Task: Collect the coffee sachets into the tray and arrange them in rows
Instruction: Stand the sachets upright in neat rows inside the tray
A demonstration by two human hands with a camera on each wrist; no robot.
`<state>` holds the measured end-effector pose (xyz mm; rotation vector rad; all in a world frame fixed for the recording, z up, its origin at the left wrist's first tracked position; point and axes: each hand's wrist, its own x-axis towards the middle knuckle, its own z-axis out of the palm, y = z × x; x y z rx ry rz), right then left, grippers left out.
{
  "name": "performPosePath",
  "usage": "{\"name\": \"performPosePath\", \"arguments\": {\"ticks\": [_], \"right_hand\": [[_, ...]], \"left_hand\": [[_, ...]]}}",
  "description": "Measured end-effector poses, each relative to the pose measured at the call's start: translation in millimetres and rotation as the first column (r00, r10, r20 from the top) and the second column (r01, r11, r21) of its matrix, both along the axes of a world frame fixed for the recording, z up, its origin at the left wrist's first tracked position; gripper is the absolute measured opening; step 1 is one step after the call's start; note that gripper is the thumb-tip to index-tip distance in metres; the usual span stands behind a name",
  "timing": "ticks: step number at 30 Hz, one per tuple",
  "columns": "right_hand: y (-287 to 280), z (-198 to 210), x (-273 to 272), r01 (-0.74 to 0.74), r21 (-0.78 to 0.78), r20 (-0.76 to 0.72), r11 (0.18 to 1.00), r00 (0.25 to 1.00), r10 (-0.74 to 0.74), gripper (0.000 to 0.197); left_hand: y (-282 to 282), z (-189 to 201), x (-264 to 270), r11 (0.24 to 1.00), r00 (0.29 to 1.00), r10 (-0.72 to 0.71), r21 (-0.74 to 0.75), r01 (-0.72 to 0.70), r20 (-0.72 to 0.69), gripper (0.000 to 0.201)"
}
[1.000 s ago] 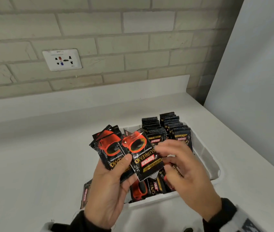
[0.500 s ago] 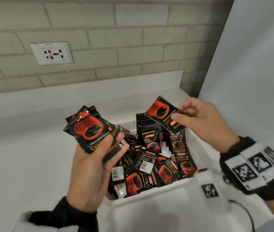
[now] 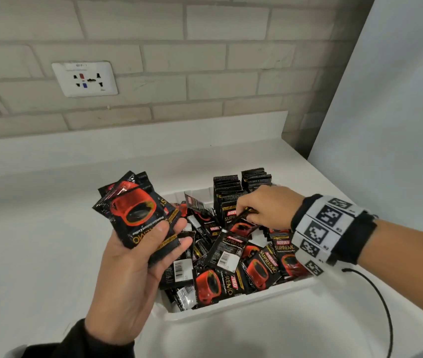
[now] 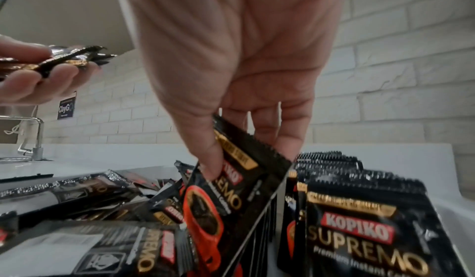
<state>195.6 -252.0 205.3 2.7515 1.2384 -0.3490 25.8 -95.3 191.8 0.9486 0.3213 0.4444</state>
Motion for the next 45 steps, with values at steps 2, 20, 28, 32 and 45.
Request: {"name": "performPosePath", "arguments": {"ticks": [2, 20, 28, 32, 45], "right_hand": [[2.6, -3.3, -2.1, -0.005, -0.025, -0.087, 1.0, 0.996, 0.003, 0.027], [4.0, 9.6, 5.0, -0.095, -0.079, -0.066, 0.992, 0.994, 0.09, 0.029], [29.5, -8.8, 3.2, -0.279, -0.278, 0.052, 0.919, 0.951, 0.304, 0.035], [35.1, -10.8, 4.3, -0.282, -0.231, 0.051, 0.931, 0.952, 0.301, 0.035], [-4.0, 23.4, 3.1, 0.036, 0.361, -0.071, 0.932, 0.997, -0.011, 0.027]], "left_hand": [[0.1, -1.4, 0.5, 1.0, 1.0, -0.009, -0.002, 0.009, -0.007, 0.034], [-1.2, -4.6, 6.5, 0.997, 0.994, -0.083, 0.003, 0.083, -0.071, 0.044], [-1.1, -2.0, 5.1, 0.995, 0.991, -0.098, 0.003, 0.099, -0.09, 0.038], [0.6, -3.2, 4.0, 0.994, 0.991, -0.106, -0.025, 0.104, -0.081, 0.034], [-5.5, -12.8, 8.5, 0.966, 0.947, -0.253, -0.1, 0.237, -0.199, 0.041]]}}
